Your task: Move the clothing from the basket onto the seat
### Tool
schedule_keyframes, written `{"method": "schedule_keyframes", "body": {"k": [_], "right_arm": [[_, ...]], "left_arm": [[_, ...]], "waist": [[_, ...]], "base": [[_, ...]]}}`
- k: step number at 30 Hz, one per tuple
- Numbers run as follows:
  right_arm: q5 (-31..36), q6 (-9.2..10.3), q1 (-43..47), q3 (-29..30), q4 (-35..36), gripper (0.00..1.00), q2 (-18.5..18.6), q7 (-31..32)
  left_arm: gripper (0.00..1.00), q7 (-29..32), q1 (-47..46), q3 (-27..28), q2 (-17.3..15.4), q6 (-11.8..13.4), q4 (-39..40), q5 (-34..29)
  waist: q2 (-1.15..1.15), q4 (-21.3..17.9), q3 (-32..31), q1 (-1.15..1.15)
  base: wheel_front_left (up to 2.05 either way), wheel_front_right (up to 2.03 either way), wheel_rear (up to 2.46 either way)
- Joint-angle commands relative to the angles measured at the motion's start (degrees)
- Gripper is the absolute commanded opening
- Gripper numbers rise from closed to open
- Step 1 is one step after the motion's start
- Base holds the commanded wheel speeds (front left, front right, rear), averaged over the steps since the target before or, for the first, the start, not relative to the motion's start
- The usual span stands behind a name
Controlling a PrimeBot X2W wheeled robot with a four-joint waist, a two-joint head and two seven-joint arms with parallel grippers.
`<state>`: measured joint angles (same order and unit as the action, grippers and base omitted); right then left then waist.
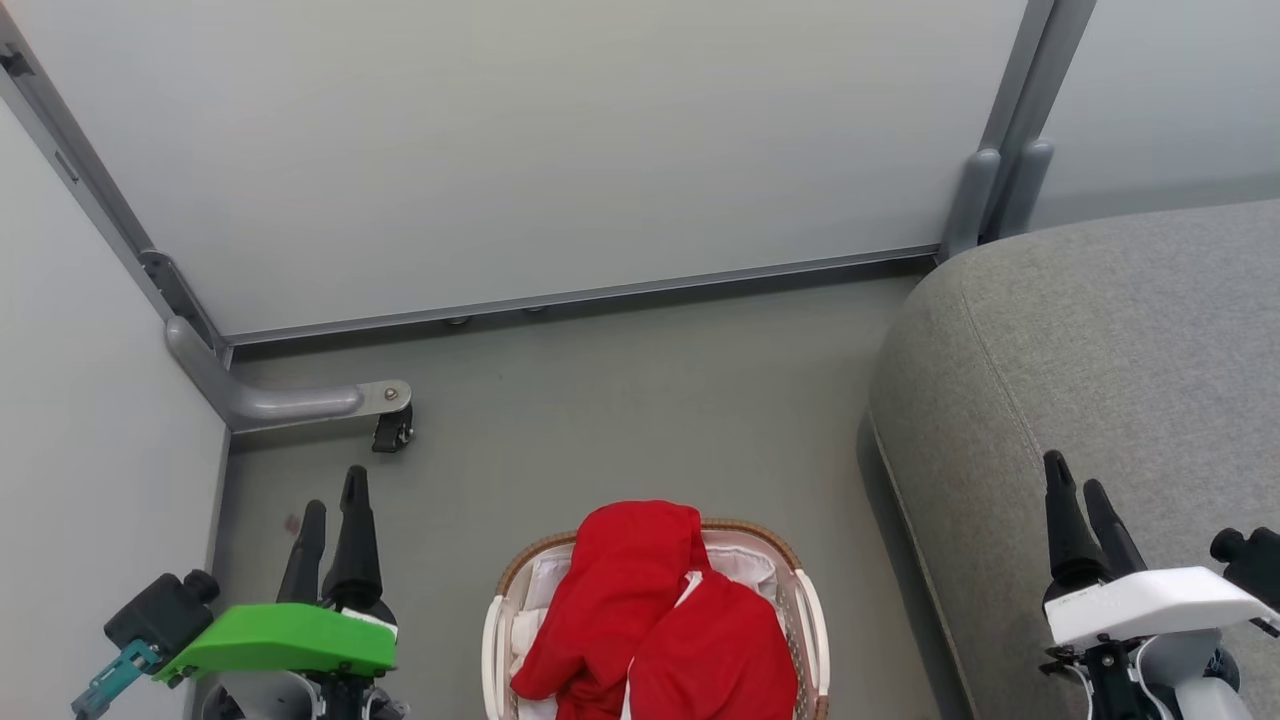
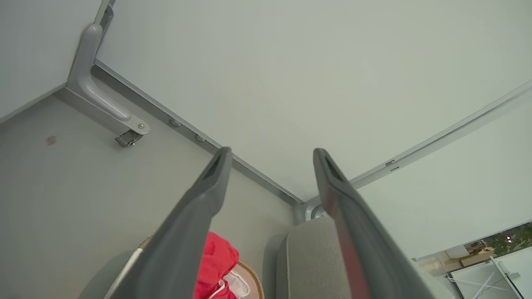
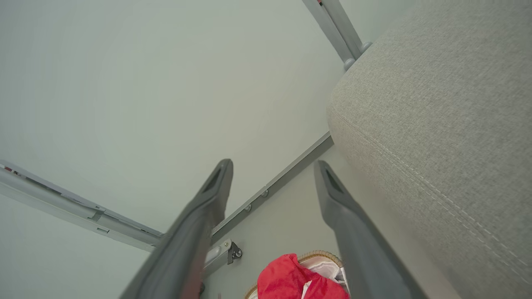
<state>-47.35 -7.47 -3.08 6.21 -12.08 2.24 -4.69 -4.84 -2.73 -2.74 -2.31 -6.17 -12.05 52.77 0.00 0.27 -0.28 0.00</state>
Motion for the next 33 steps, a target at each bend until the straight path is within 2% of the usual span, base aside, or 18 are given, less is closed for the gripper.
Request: {"method": "schedule_keyframes", "body": {"k": [1, 17, 33], "right_arm": [[2.6, -0.02, 0.0, -0.3, 0.8, 1.00, 0.4, -0.8], [14.9, -0.03, 0.7, -1.5, 0.2, 1.00, 0.5, -3.5], [25.0, -0.03, 1.2, -1.8, -0.1, 1.00, 0.6, -5.8]], "left_arm": [[1.00, -0.6, 0.1, -0.4, -0.4, 0.1, 0.5, -2.4], [1.00, -3.3, 0.7, -2.5, -0.5, 0.4, -1.2, -13.0], [1.00, -5.6, 1.0, -3.5, -0.6, 0.8, -3.5, -20.8]], "waist": [[0.00, 0.0, 0.0, 0.00], [0.00, 0.4, -0.1, 0.00], [0.00, 0.7, 0.0, 0.00]], "base": [[0.00, 0.00, 0.00], [0.00, 0.00, 0.00], [0.00, 0.00, 0.00]]}}
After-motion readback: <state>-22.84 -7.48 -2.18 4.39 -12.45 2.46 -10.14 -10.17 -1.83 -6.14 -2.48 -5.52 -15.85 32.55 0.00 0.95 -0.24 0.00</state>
